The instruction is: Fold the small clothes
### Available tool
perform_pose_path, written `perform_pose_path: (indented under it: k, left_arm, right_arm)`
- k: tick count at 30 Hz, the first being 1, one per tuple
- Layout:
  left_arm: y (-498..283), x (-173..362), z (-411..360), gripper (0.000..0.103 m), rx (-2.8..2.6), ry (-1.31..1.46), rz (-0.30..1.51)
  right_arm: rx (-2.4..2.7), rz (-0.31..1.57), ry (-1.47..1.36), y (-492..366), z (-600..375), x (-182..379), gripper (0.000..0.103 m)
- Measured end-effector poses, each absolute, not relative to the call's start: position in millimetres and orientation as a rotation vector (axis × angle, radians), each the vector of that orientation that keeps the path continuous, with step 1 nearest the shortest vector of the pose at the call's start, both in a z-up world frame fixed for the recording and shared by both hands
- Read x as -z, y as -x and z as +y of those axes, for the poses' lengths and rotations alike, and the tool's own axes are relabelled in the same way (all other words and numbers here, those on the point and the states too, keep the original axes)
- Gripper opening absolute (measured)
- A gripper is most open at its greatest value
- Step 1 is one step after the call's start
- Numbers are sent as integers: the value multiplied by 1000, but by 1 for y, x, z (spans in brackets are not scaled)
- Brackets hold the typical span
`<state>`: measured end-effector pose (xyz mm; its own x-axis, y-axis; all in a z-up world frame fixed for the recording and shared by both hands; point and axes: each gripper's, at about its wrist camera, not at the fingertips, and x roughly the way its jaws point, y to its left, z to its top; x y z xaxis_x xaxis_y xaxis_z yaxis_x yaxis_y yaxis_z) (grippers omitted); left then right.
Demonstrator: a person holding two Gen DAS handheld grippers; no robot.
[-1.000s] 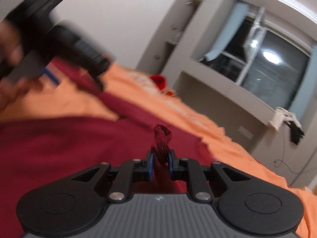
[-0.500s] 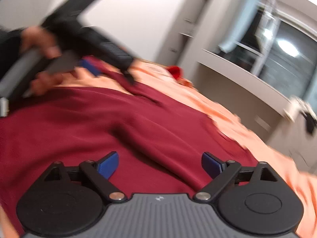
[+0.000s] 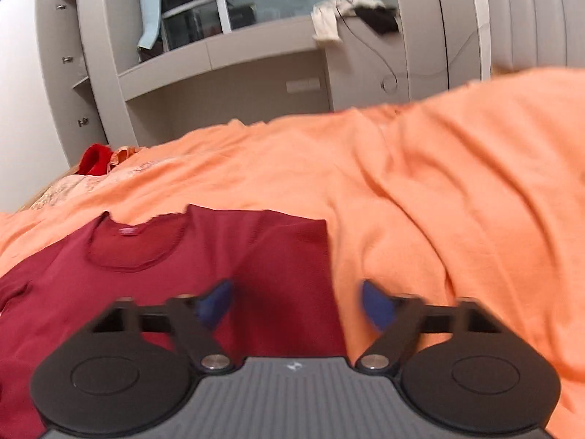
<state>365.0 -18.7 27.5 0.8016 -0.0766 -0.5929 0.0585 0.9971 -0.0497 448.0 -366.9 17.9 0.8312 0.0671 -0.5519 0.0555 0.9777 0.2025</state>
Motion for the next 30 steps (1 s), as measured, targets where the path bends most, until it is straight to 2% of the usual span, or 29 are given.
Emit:
perform_pose_path:
  k: [3,11,13,14,15,17,22,24,30]
  left_arm:
    - [-366,-26,-18,103,85,26,648]
    - [-365,-24,-26,103,102,-37,674]
    - [-365,-23,-28,103,101,-69,705]
    - [-365,-21,-29,103,102,-84,723]
    - [-364,-21,-29,103,104,-90,729]
    - [-362,-22,-27,103,114,-91,736]
    - [-357,-30,-15,102,133,-33,719]
    - [-354,-40,0,102,107,34,680]
    - [-352,-57,46,102,-66,202,585]
  right_arm:
    - [11,561,-284,-445,-387,-20,11]
    - [53,584,-277,-451,-396,-12,11]
    - [60,587,-263,-445,-392,-15,20]
    - [51,596,-256,-440,-390,-17,32]
    - [23,610,-242,-434,-387,-18,53]
    - [-44,632,-202,-419,-380,-20,73]
    - [-77,632,-14,-377,-355,-21,80]
    - [-128,567,84,-361,-337,-28,92]
    - [-492,515,198,-343,-276,-40,95]
